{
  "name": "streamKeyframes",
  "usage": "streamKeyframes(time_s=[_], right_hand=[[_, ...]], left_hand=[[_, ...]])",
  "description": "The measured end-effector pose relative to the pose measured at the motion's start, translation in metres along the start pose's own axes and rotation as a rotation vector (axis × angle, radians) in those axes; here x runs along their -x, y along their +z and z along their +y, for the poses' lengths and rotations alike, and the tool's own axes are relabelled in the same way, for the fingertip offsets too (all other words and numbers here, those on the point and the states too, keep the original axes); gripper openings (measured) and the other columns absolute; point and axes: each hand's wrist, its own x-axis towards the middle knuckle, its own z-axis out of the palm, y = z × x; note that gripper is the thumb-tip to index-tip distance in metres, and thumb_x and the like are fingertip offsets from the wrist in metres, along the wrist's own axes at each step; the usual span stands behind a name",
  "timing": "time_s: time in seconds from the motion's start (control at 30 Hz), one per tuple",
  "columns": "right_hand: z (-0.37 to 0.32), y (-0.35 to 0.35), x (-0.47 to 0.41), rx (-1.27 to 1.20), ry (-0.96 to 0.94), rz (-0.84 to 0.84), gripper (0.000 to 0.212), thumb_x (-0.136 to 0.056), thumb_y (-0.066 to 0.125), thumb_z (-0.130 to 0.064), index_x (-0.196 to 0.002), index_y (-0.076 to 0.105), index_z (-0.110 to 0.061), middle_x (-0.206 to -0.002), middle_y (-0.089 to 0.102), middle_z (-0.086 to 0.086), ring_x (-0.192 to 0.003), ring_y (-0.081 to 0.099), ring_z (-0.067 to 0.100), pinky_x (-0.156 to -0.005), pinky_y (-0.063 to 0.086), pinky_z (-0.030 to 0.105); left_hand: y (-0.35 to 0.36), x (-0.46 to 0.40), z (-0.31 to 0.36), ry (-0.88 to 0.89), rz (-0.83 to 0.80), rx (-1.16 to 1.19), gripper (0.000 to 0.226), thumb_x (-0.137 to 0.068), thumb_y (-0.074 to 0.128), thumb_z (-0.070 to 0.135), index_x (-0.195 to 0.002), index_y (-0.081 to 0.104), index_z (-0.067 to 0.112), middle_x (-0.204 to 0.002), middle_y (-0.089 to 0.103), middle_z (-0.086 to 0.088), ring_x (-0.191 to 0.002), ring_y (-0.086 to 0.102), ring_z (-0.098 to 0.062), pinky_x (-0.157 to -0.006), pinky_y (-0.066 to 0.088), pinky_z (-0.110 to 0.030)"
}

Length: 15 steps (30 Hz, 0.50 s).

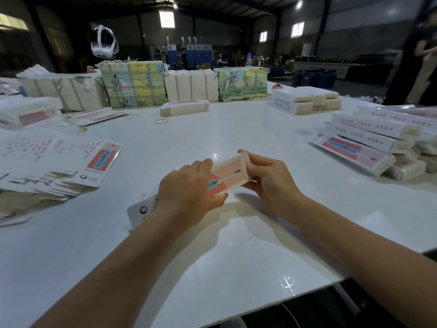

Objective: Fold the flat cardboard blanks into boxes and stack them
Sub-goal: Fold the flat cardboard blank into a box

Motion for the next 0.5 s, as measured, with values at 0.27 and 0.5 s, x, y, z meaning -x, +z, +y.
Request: streamKeyframes(time_s=[0.27, 0.5], right_hand=[[0.000, 0.006, 0.012, 0.385, -0.276, 0.088, 0.042, -0.097, 0.043, -0.010, -0.078, 0.075, -0.031, -0.087, 0.073, 0.004, -0.084, 0.067, 0.028, -0.081, 0.058, 0.037], [-0.001, 0.004, 0.022, 0.641, -0.514, 0.114, 0.023, -0.096, 0.046, -0.009, -0.087, 0.068, -0.008, -0.080, 0.068, 0.015, -0.062, 0.052, 0.022, -0.060, 0.044, 0.024]], left_hand=[[-0.002, -0.002, 0.006, 0.014, -0.006, -0.012, 0.070, -0.081, 0.054, 0.063, -0.134, 0.039, 0.020, -0.118, 0.058, 0.002, -0.094, 0.059, -0.019, -0.077, 0.049, -0.030], [-0.006, -0.001, 0.009, 0.019, 0.013, 0.018, 0.074, -0.081, 0.055, 0.062, -0.138, 0.036, 0.019, -0.121, 0.057, 0.002, -0.097, 0.059, -0.018, -0.079, 0.052, -0.030]])
